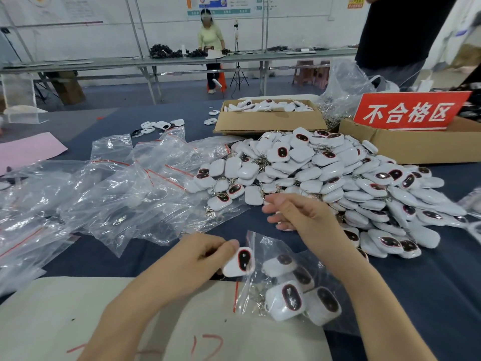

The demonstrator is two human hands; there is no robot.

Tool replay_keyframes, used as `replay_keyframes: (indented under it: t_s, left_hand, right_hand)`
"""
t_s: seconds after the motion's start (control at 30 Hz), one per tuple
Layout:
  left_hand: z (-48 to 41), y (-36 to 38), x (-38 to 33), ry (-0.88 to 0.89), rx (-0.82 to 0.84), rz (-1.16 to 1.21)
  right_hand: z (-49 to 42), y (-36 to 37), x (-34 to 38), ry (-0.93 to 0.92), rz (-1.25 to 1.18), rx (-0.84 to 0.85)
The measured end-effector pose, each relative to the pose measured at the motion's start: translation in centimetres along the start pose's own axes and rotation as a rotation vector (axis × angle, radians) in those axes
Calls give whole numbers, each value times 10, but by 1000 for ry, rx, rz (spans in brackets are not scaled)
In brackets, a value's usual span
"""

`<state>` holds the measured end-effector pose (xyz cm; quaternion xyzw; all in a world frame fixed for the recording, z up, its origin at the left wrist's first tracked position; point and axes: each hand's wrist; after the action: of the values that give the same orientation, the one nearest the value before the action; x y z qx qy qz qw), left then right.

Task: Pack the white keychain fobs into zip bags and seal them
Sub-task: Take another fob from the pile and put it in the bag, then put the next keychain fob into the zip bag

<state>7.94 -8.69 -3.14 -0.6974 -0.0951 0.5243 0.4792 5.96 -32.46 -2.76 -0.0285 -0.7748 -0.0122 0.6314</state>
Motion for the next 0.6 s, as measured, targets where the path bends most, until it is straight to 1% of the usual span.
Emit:
replay_keyframes:
  t_s: [0.1, 0.17, 0.23, 0.3, 0.43, 0.53, 0.6]
  left_hand:
    - [0, 0, -2, 6, 44, 30]
    - [1, 0, -3, -19, 53, 127]
    - [1, 0, -5, -27, 27, 184]
    - [0, 2, -8, 6, 25, 181]
    - [1, 5, -15, 74, 124, 240]
    - [2, 4, -17, 50, 185, 354]
    - [0, 6, -16, 17, 158, 387]
  right_hand:
    - [3, 3, -7, 31, 256, 126]
    - [5, 6, -10, 66, 370, 207]
    - [6, 9, -12, 96, 377, 246]
    - [5, 9, -13, 88, 375, 249]
    - [5, 8, -11, 60, 343, 206]
    - [4, 7, -9, 29, 323, 182]
    - [3, 9, -8, 11, 296, 179]
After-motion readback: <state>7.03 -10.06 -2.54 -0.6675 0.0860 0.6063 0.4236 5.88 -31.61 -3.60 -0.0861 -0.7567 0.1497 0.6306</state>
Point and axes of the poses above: each hand's wrist, its own z-axis away from the middle knuckle, its own y-axis out of the palm, x = y × z, and after that the axes turned 8 degrees about -z, right-handed
